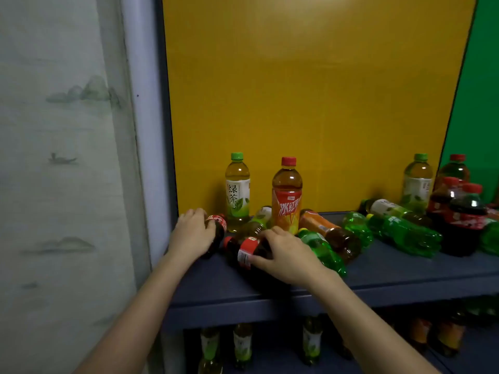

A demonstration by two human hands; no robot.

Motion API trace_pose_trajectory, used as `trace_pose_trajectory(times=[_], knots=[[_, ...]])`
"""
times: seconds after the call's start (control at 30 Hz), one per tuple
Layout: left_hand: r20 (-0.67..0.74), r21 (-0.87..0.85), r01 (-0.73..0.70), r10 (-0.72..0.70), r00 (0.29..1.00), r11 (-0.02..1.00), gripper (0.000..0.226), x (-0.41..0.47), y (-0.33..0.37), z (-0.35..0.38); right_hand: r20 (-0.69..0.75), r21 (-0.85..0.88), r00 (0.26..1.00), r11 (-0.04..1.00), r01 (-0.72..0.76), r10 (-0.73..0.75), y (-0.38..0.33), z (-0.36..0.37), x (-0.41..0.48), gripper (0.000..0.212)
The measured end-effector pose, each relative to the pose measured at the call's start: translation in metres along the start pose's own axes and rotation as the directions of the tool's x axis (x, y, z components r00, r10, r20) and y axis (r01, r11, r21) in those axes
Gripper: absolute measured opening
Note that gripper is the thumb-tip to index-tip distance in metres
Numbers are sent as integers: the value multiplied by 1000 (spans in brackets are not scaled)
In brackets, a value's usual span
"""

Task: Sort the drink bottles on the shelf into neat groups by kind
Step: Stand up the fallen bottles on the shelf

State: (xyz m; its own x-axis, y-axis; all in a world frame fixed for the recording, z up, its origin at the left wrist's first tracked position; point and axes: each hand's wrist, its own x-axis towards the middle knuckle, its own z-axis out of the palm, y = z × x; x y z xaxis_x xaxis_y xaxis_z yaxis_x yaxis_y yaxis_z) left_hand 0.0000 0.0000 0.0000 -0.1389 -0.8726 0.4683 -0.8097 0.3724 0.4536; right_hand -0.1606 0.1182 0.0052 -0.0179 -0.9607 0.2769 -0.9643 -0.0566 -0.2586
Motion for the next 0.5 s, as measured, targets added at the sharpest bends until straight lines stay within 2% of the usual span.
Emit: trace_pose_trajectory(times=[0.1, 0.23, 0.37, 0.5], knots=[[183, 156, 106, -134, 974, 982, 49, 29, 4, 15, 68, -98, 996, 994, -51, 57, 4, 6, 10, 65], [384, 278, 173, -275, 881, 945, 73, 55, 9, 25, 118, -180, 988, 981, -76, 98, 3, 7, 19, 70], [411, 257, 193, -288, 865, 947, 68, 61, 2, 27, 43, -157, 994, 983, -93, 101, 4, 11, 19, 64], [344, 66, 246, -253, 904, 967, 69, 55, -17, 27, -81, 10, 990, 994, -112, 113, 6, 17, 12, 61]])
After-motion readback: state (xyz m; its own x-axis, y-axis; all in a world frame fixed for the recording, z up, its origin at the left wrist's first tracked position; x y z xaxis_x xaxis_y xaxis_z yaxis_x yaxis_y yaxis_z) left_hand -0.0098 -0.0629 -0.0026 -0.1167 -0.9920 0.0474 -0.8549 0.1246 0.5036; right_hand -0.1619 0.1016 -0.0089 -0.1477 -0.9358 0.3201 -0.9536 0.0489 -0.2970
